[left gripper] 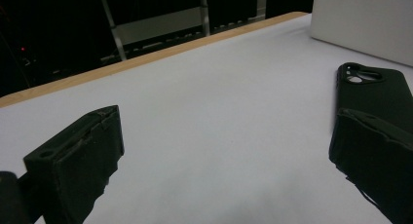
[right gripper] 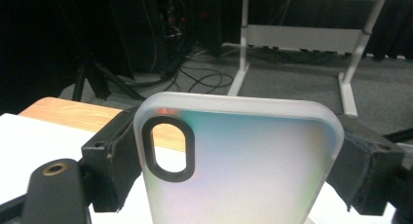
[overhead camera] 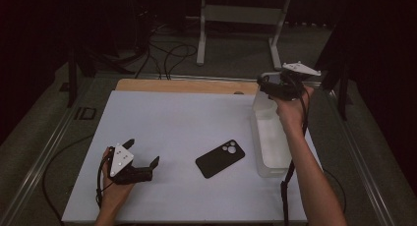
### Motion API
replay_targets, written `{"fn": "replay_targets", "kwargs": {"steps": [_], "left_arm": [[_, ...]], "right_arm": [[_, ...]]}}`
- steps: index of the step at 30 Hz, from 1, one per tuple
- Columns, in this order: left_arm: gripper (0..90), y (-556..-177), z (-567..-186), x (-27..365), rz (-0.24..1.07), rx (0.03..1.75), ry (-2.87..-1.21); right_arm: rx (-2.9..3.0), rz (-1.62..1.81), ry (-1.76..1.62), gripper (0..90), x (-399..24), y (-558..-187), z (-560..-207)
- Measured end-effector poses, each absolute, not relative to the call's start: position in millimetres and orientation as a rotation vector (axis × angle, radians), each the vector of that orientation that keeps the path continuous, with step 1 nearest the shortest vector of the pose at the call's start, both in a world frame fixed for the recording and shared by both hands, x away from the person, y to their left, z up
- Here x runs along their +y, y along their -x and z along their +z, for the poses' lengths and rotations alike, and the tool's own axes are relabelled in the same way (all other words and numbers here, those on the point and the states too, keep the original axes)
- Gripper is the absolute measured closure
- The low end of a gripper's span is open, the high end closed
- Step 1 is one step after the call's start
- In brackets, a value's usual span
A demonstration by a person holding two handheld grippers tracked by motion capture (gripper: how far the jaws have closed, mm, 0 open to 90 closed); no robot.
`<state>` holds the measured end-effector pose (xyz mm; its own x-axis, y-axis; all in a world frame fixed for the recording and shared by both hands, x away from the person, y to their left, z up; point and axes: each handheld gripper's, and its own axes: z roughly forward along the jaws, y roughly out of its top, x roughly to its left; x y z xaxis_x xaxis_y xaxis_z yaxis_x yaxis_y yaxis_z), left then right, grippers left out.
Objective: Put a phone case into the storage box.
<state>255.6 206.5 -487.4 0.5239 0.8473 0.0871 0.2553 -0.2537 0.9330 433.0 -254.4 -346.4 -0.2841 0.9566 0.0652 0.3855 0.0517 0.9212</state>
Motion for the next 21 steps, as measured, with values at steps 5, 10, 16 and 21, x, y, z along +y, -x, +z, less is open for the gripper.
{"fn": "replay_targets", "kwargs": {"steps": [5,10,16,21], "left_arm": [[0.1,-255.5,-487.5,206.1,0.753,0.922,-1.779],[0.1,-255.4,-487.3,206.5,0.752,0.923,-1.777],[0.1,-255.1,-486.9,207.1,0.761,0.922,-1.773],[0.1,-255.1,-487.0,206.9,0.761,0.923,-1.774]], "right_arm": [[1.726,1.187,-1.382,16.8,-259.2,-437.4,-350.7],[1.723,1.163,-1.409,16.7,-261.9,-441.9,-355.8],[1.723,1.142,-1.440,16.7,-264.4,-446.7,-363.1],[1.720,1.128,-1.459,16.7,-267.4,-449.6,-369.7]]}}
